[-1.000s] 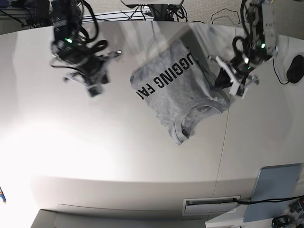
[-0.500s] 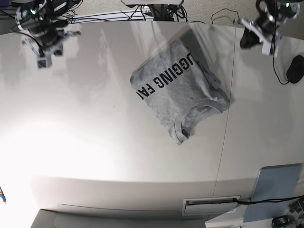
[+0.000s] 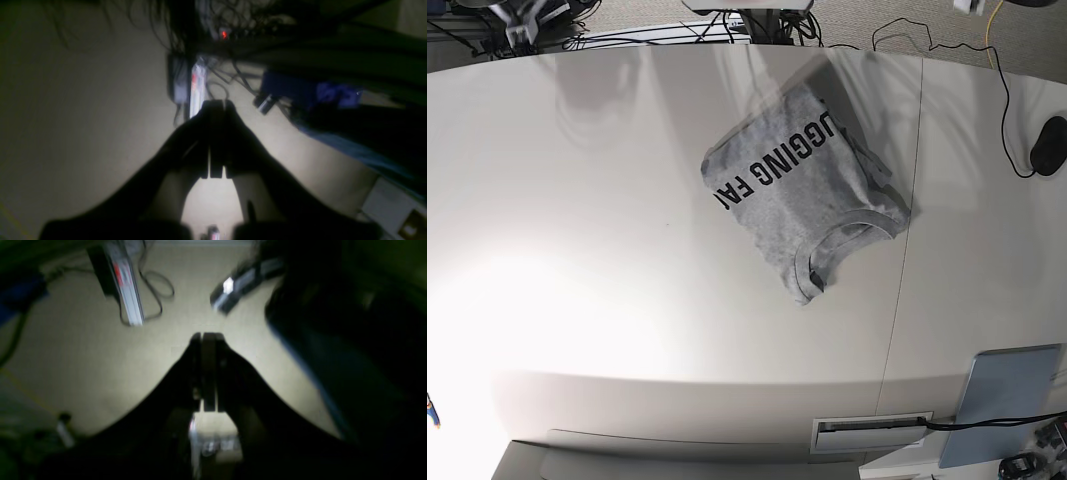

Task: Fold the T-shirt properly

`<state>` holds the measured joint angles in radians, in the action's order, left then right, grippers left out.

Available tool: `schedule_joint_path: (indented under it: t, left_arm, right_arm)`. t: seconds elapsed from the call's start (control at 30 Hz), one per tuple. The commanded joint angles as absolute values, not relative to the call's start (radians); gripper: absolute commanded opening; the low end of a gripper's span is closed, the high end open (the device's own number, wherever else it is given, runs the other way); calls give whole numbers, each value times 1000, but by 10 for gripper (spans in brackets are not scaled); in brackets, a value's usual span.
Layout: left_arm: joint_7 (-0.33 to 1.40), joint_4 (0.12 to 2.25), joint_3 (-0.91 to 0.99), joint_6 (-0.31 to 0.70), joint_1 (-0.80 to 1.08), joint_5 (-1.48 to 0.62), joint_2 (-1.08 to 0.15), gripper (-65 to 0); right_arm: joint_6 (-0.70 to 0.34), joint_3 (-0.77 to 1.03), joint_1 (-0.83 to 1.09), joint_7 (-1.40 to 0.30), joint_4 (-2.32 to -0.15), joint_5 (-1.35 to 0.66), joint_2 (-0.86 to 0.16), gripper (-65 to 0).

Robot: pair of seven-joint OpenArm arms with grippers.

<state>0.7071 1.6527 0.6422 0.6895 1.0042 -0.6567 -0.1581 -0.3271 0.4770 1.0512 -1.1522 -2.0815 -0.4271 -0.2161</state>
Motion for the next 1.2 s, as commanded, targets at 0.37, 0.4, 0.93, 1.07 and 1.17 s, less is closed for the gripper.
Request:
schedule_joint_path:
  t: [0.37, 0.4, 0.93, 1.07, 1.17]
  left_arm:
    - [402, 929, 596, 698, 740, -225, -239, -567]
    - [385, 877, 567, 698, 706, -204, -251, -567]
    - [157, 373, -138, 399, 251, -168, -179, -567]
    - [166, 342, -154, 383, 210, -253, -141, -567]
    - [198, 336, -154, 380, 199, -315, -124, -567]
  right_arm:
    - [-480, 484, 864, -919, -1298, -255, -225, -650]
    - [-495, 484, 829, -873, -1217, -215, -225, -650]
    - [-546, 484, 294, -232, -329, 207, -225, -650]
    - [-546, 484, 246, -234, -319, 207, -225, -650]
    - [-546, 484, 232, -233, -319, 206, -224, -650]
